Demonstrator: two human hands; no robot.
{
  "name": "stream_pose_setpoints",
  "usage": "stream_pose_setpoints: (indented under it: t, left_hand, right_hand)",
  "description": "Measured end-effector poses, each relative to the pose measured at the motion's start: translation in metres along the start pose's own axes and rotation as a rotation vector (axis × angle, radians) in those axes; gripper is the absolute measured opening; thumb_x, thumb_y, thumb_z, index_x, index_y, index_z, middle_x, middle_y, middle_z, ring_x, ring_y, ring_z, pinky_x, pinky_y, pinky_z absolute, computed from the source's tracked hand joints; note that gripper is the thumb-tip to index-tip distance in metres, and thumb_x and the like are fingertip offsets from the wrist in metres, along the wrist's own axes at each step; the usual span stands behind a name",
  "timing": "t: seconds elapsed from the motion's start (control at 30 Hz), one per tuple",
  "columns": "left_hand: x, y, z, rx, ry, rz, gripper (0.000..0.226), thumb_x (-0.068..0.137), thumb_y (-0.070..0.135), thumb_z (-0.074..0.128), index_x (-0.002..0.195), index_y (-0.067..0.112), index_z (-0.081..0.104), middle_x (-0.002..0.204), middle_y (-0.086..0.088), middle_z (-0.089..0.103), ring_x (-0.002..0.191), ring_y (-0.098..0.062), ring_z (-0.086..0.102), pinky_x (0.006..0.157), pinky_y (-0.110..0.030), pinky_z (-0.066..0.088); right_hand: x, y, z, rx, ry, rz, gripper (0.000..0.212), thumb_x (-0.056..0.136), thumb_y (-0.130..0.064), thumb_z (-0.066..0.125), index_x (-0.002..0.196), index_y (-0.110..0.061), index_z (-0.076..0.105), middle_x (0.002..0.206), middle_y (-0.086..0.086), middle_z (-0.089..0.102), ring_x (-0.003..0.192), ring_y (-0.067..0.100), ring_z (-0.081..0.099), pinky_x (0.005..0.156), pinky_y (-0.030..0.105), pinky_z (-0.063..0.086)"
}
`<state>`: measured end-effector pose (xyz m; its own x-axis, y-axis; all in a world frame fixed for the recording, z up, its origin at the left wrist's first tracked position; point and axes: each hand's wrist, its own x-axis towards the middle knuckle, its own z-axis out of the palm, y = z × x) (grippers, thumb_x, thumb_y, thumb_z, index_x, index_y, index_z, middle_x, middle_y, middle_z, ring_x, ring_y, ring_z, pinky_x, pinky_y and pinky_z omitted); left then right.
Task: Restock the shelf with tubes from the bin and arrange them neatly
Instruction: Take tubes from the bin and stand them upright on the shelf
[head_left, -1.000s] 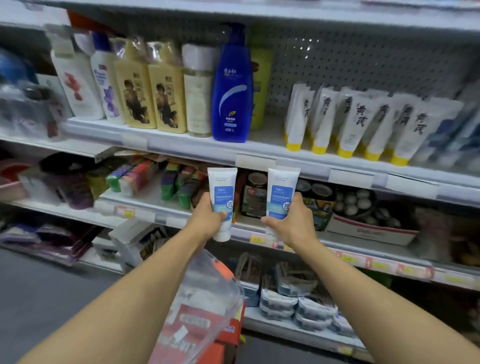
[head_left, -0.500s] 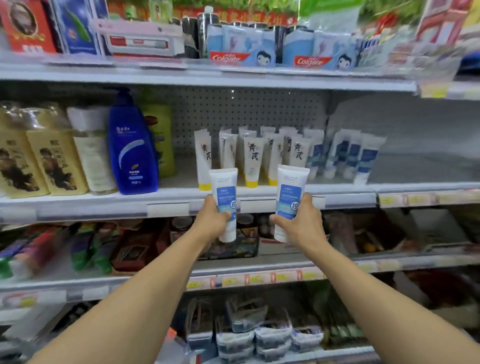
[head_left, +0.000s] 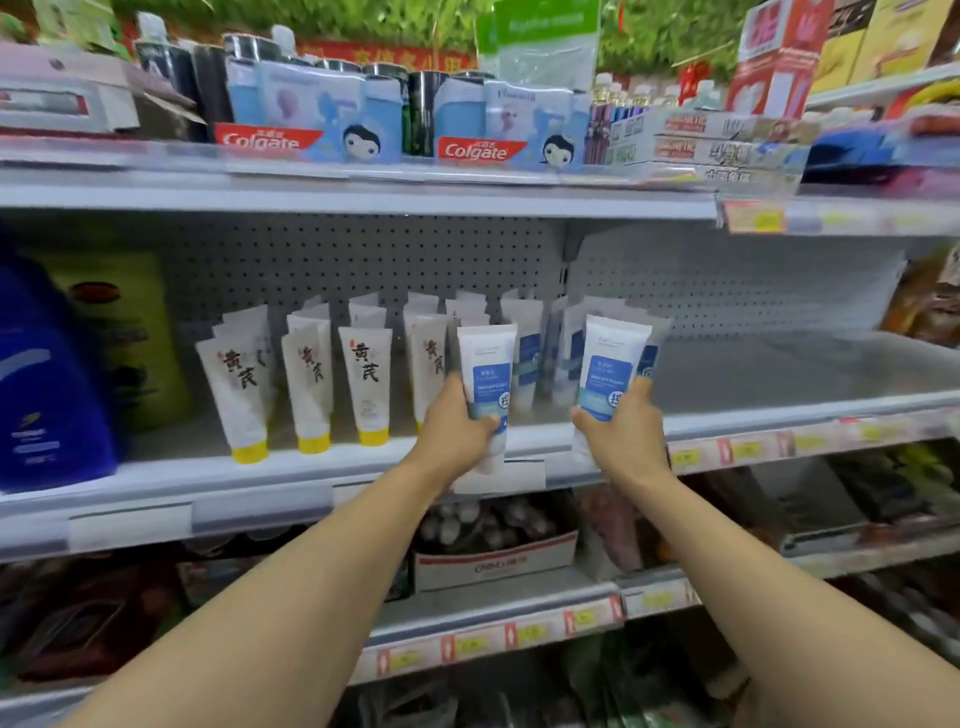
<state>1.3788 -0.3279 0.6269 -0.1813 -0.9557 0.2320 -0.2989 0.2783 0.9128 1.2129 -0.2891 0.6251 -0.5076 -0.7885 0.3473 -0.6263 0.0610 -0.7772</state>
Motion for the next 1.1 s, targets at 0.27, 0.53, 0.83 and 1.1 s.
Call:
stream_pose_setpoints:
  t: [0.27,0.53,0.83,1.1]
  left_hand:
    - [0.058,0.014,0.063,0.038,0.082,0.003,0.047,0.084,0.005,0.062,0.125,0.014,0.043,0.118,-0.002,0.059,0.099,-0.014,0.054,0.086,-0.028,0.044]
    - [0.09,0.0,0.096,0.155,0.179,-0.084,0.028,0.085,0.009,0.064,0.11,0.007,0.051,0.115,-0.01,0.062,0.105,-0.025,0.059,0.09,-0.035,0.048]
    - [0.099,-0.008,0.101,0.251,0.209,-0.092,0.031,0.086,0.01,0.063,0.115,0.003,0.054,0.12,-0.012,0.062,0.111,-0.027,0.058,0.086,-0.025,0.043]
    - [0.101,-0.008,0.101,0.325,0.201,-0.106,0.033,0.085,0.014,0.064,0.115,0.004,0.054,0.119,-0.012,0.063,0.11,-0.028,0.058,0.081,-0.024,0.042]
  right_hand:
    - [0.069,0.023,0.011,0.042,-0.015,-0.012,0.048,0.081,-0.025,0.07,0.107,-0.009,0.033,0.108,0.014,0.06,0.094,0.032,0.061,0.08,0.047,0.053]
    - [0.094,0.035,0.037,-0.06,-0.055,-0.035,0.051,0.083,-0.028,0.068,0.113,-0.007,0.033,0.106,0.015,0.062,0.094,0.034,0.062,0.071,0.039,0.049]
    - [0.1,0.048,0.053,-0.118,-0.051,0.003,0.053,0.084,-0.021,0.065,0.123,-0.008,0.031,0.111,0.016,0.062,0.097,0.035,0.061,0.072,0.04,0.05]
    - [0.095,0.052,0.054,-0.075,-0.09,0.028,0.051,0.082,-0.025,0.067,0.116,-0.007,0.032,0.112,0.015,0.06,0.096,0.036,0.061,0.074,0.042,0.053]
